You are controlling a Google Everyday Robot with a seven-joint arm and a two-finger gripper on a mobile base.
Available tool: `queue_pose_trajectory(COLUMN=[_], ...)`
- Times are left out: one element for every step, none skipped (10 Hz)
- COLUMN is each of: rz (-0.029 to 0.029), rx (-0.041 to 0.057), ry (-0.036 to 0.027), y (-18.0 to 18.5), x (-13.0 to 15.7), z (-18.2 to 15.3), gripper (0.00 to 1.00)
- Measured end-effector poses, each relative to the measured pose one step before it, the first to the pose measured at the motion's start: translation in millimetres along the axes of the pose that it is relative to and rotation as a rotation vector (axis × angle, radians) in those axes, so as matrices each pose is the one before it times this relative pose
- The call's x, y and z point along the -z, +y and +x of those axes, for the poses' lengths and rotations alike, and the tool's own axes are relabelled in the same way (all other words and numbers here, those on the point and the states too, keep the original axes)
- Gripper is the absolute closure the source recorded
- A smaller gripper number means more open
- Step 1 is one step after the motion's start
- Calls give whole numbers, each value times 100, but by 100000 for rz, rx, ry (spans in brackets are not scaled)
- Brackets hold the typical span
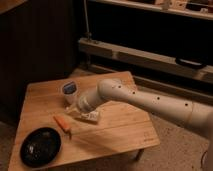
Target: Place the pepper in the ceramic bowl
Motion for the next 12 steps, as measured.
queue_pose_trajectory(rz=[2604, 1171, 1375, 2934, 1476, 1592, 1673, 496, 389, 469, -131, -197], rx=[-1352, -1347, -1684, -2481, -94, 159, 635, 1033, 1285, 1184, 777, 331], ry=[23, -42, -11, 626, 819, 941, 1281, 1148, 1195, 1165, 100, -260], y=[-388, -106, -177, -412, 30, -35, -24, 338, 314, 200, 156, 88], x=[-1393, -1041, -477, -610, -426, -304, -286, -481, -544, -572, -378, -409], z=[1290, 744, 520, 823, 12, -4, 88, -72, -7, 120, -102, 59], gripper=[97, 100, 99, 90, 80, 69, 57, 48, 37, 25, 21, 21])
